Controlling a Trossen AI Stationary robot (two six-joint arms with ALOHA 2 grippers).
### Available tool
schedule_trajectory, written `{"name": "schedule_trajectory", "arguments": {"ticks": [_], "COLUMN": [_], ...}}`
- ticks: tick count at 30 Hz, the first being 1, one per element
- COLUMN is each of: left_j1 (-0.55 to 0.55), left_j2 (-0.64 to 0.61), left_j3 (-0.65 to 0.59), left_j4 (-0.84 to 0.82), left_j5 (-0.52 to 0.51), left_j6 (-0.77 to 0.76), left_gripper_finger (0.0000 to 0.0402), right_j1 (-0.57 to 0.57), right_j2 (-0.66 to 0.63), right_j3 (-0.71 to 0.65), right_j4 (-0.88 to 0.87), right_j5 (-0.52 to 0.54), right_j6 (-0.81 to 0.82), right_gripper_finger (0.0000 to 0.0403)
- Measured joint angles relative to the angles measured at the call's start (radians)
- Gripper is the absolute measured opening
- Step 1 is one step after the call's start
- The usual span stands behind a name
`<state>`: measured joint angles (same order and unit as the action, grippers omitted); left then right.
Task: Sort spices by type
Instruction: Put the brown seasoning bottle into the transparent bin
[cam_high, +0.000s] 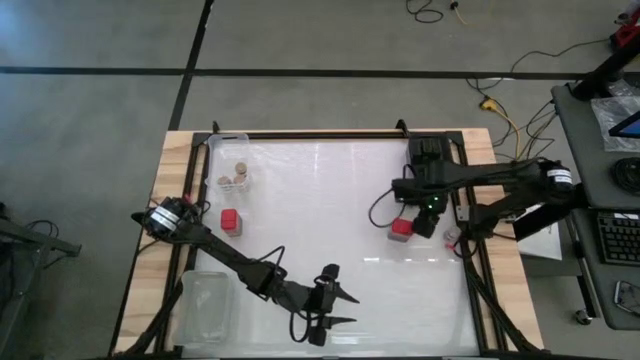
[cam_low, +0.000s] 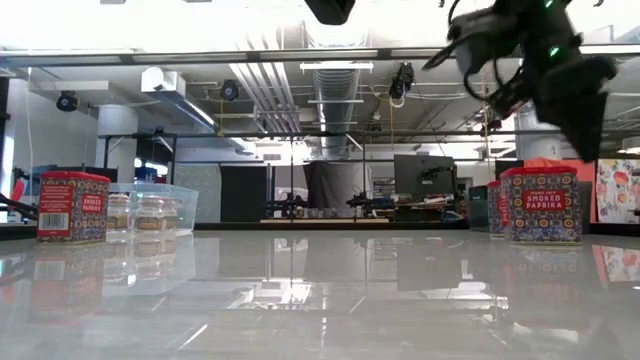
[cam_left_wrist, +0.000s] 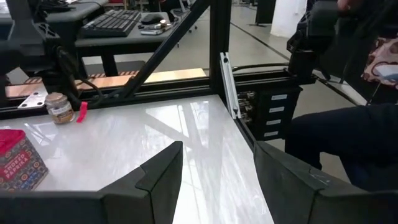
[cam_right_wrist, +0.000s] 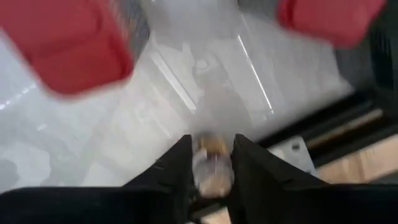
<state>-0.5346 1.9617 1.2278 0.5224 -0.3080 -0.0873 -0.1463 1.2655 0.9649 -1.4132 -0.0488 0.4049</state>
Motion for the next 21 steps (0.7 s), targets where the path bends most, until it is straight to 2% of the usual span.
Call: {"name": "schedule_trajectory", "arguments": {"ticks": [6,11,16,21], "left_j1": [0.000,0.000,0.000,0.000], "left_j2": [0.000,0.000,0.000,0.000], "left_j3": [0.000,0.000,0.000,0.000], "left_j4": [0.000,0.010,0.016,0.011], "left_j5": [0.000,0.000,0.000,0.000], "left_j6": [0.000,0.006,0.008,0.008], "left_gripper_finger": [0.0182,0.0182,0.0182,0.0182], "right_j1": [0.111,0.149,0.148,0.149], "right_j2": [-0.031,0.022,0.130,0.204], "right_j3": [-0.052,-0.103,-0.131,-0.135], "right_j4": [-0.053,-0.078,-0.097,-0.092], "right_j5": [-0.004,-0.004,-0.002,-0.003], "right_j6": [0.029,0.012,-0.077,-0.135], "right_gripper_finger": [0.0196,0.0256,0.0291,0.0305]}}
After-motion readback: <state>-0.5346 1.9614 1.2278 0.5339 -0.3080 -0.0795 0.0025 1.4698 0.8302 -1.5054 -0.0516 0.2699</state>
